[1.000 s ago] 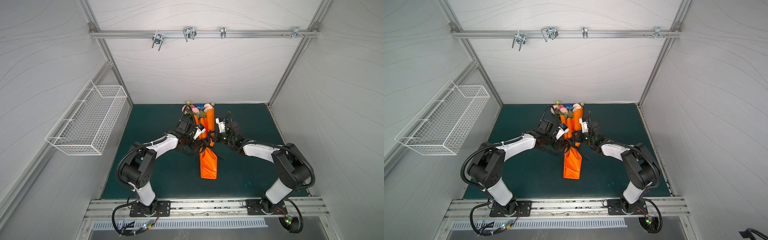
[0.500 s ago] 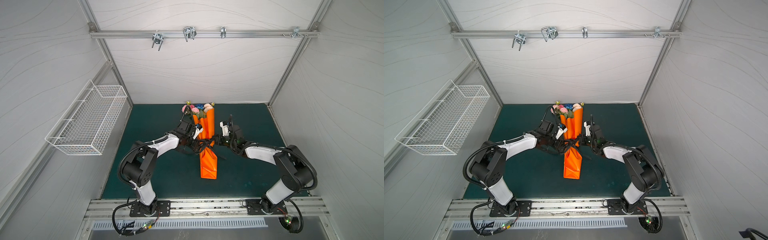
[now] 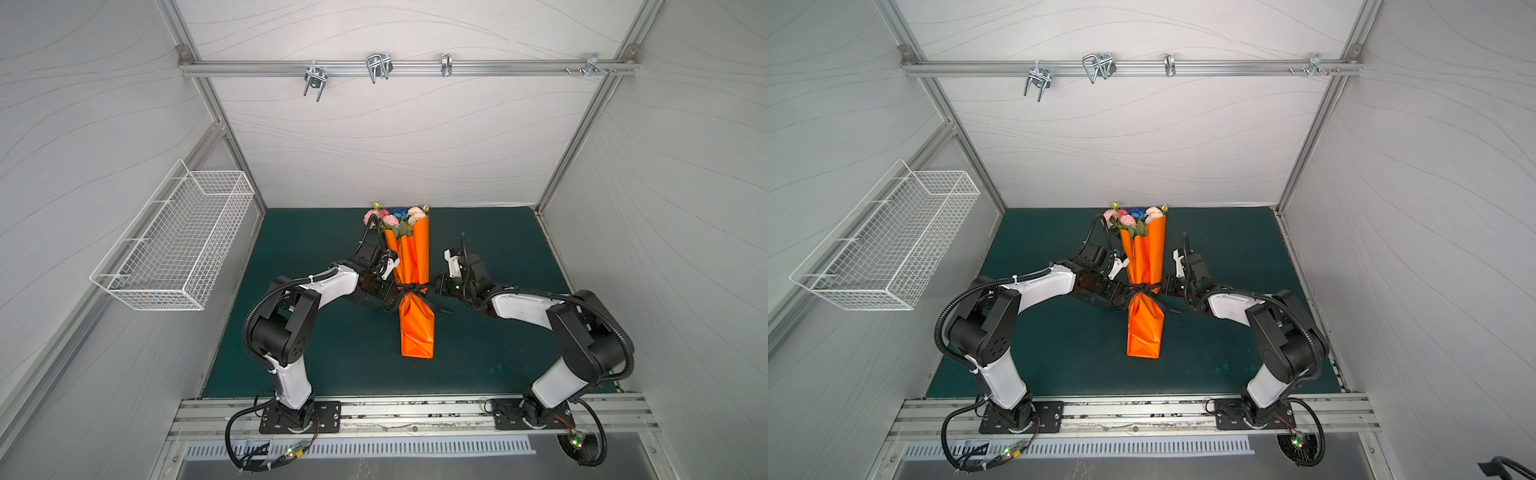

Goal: Tie the bouquet of fake flowers

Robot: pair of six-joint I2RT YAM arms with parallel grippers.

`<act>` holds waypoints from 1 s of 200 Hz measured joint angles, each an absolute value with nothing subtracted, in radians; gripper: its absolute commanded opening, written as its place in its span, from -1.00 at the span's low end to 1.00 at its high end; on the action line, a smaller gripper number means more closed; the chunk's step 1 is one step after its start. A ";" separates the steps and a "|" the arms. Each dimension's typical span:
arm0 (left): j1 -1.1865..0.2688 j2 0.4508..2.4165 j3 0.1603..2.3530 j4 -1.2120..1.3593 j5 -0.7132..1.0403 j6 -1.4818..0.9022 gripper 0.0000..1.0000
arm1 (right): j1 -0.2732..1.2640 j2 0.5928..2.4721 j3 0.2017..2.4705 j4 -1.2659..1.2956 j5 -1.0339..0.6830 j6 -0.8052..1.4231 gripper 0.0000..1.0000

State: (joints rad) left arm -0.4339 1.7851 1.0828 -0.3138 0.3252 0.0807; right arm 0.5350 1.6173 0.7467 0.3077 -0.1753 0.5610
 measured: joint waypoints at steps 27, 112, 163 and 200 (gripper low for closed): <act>-0.434 1.785 1.080 -0.333 0.329 0.047 -1.00 | 0.531 1.617 0.747 0.289 -0.170 0.551 -1.00; -0.423 1.812 1.079 -0.376 0.325 -0.033 -1.00 | 0.502 1.672 0.850 0.147 -0.116 0.456 -1.00; -0.419 1.817 1.071 -0.385 0.330 -0.136 -1.00 | 0.502 1.730 0.878 0.115 -0.101 0.447 -1.00; -0.409 1.821 1.069 -0.382 0.320 -0.186 -1.00 | 0.492 1.730 0.865 0.113 -0.068 0.455 -1.00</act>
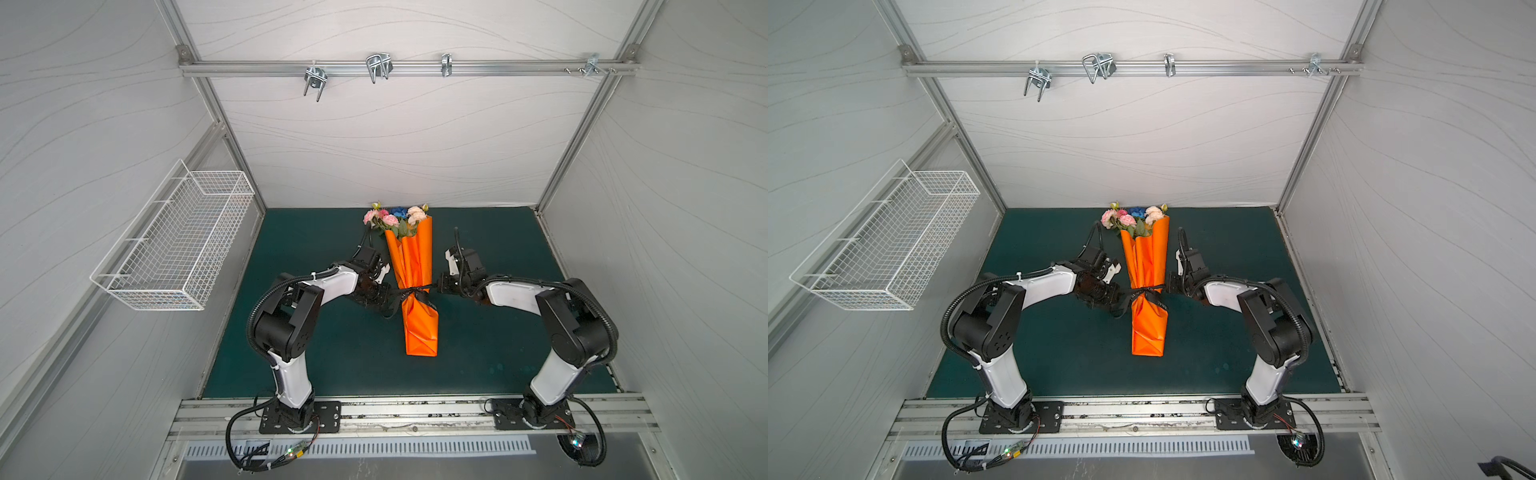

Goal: Tie the bouquet of fake flowers

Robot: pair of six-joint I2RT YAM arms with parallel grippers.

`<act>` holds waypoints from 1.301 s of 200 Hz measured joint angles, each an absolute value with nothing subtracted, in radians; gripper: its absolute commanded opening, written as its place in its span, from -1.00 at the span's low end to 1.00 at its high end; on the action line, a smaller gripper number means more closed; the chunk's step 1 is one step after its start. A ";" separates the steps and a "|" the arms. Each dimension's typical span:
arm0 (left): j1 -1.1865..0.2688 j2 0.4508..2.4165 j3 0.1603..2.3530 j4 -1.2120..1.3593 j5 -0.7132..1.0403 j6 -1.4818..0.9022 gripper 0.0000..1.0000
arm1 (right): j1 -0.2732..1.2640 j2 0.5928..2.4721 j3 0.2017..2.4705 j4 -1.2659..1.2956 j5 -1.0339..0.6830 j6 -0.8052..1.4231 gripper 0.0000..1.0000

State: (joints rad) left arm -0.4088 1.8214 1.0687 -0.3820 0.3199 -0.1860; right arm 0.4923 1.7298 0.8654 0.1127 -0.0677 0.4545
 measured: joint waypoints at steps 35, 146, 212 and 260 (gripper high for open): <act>-0.390 1.821 1.059 -0.361 0.308 -0.220 -1.00 | 0.482 1.730 0.854 0.112 -0.064 0.458 -1.00; -0.378 1.821 1.035 -0.323 0.279 -0.255 -1.00 | 0.461 1.737 0.829 0.136 -0.072 0.494 -1.00; -0.367 1.818 1.028 -0.308 0.275 -0.264 -1.00 | 0.447 1.759 0.827 0.153 -0.091 0.509 -1.00; -0.367 1.814 1.027 -0.309 0.253 -0.261 -1.00 | 0.440 1.759 0.825 0.157 -0.094 0.510 -1.00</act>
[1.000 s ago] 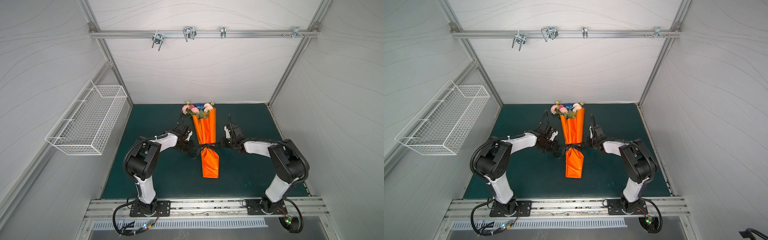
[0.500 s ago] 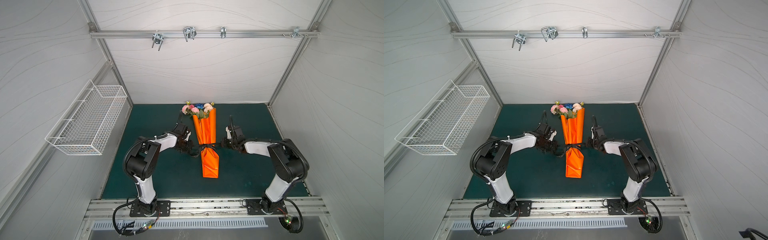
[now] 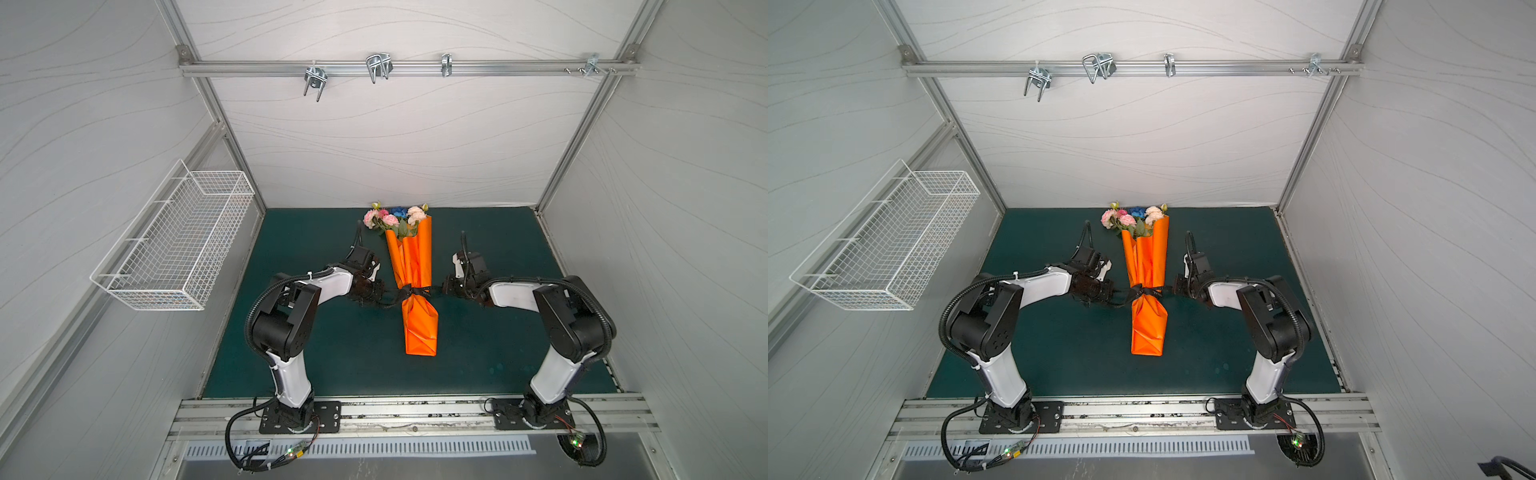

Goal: Tie the bouquet of fake flowers

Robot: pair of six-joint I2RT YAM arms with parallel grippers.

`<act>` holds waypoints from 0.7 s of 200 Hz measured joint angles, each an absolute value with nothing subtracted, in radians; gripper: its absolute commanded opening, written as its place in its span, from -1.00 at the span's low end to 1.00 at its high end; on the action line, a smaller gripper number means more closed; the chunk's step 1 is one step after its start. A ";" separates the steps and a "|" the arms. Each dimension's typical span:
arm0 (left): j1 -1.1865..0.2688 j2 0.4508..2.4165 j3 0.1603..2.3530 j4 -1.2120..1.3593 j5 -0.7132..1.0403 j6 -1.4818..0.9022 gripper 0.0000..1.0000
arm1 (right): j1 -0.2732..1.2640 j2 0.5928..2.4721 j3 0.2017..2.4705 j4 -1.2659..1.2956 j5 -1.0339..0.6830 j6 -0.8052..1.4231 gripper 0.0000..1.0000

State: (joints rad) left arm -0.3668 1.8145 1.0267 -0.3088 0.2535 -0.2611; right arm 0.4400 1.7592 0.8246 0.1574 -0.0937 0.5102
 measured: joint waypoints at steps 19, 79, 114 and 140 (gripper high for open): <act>-0.367 1.813 1.027 -0.310 0.245 -0.254 -1.00 | 0.434 1.760 0.823 0.158 -0.095 0.516 -1.00; -0.339 1.804 1.051 -0.366 0.325 -0.255 -1.00 | 0.406 1.760 0.830 0.162 -0.179 0.514 -1.00; -0.322 1.799 1.153 -0.422 0.374 -0.247 -1.00 | 0.389 1.760 0.905 0.125 -0.250 0.495 -0.56; -0.319 1.799 1.242 -0.449 0.377 -0.212 -0.95 | 0.385 1.760 0.959 0.117 -0.310 0.492 -0.23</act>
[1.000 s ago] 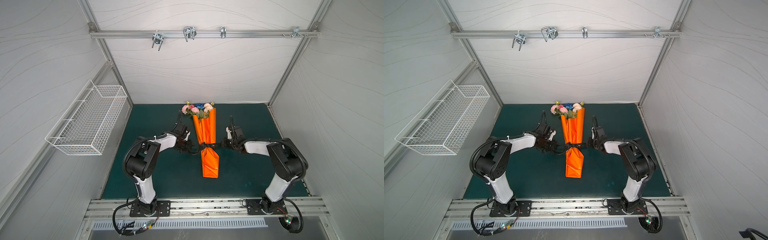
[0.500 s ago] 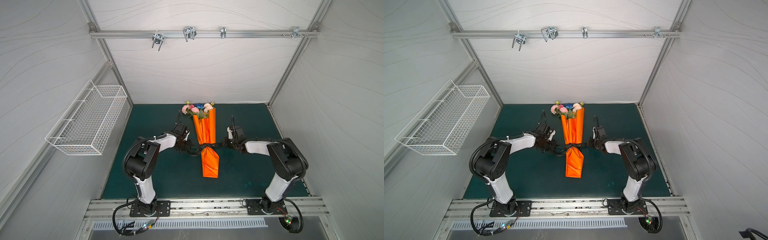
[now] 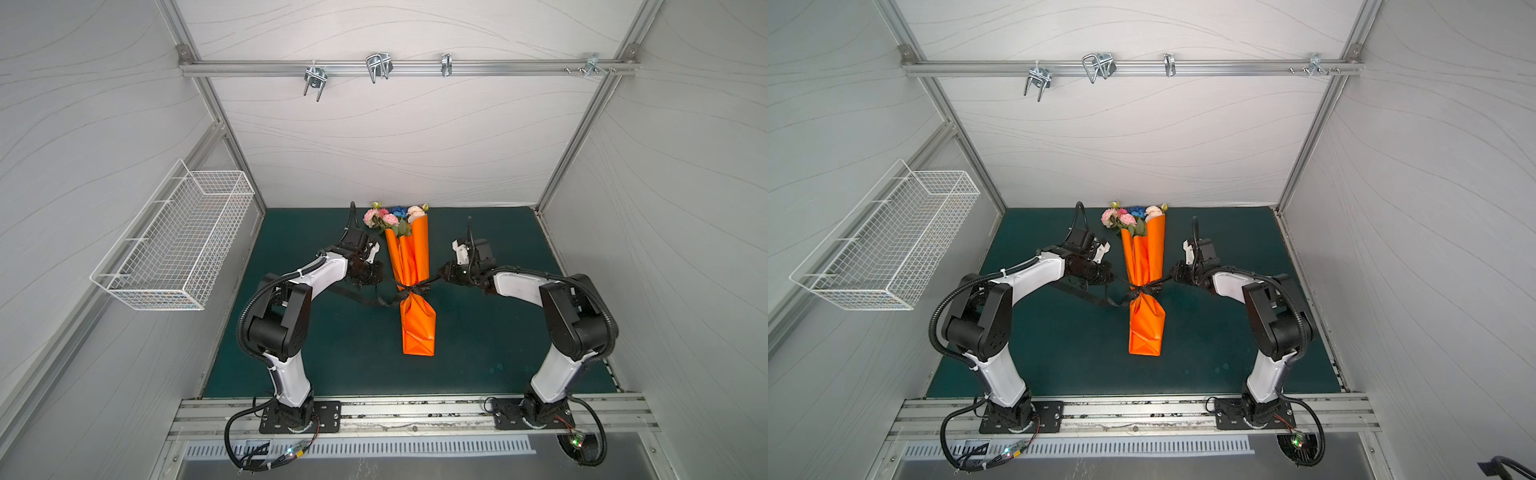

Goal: Tie the bouquet of fake flowers

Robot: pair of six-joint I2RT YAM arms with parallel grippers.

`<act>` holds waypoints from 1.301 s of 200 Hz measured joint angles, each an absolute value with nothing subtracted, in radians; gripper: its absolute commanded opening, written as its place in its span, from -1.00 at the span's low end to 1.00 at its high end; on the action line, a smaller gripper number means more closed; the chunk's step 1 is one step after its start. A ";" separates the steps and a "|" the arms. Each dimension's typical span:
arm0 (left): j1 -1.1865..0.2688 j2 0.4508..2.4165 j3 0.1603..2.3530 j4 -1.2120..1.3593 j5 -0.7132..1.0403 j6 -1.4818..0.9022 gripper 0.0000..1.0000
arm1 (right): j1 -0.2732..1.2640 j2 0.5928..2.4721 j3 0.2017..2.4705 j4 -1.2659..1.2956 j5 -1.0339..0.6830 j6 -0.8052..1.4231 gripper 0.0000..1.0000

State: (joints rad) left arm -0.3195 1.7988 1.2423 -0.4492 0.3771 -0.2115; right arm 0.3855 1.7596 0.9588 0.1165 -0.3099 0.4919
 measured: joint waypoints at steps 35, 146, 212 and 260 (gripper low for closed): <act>-0.319 1.837 1.363 -0.488 0.383 -0.113 -0.50 | 0.385 1.758 0.974 0.078 -0.377 0.506 -0.17; -0.317 1.923 1.499 -0.550 0.214 0.091 0.63 | 0.327 1.512 0.894 -0.121 -0.400 0.521 -0.08; -0.317 1.245 1.000 -0.307 -0.055 -0.117 0.97 | 0.201 1.075 0.740 -0.245 -0.164 0.426 0.98; -0.317 0.953 0.543 -0.134 -0.352 -0.189 0.97 | 0.181 0.858 0.629 -0.295 0.187 0.373 0.98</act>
State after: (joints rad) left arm -0.3168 0.9531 0.5426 -0.1345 -0.3515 -0.1894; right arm 0.1806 0.8581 0.6289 -0.2955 0.1875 0.3733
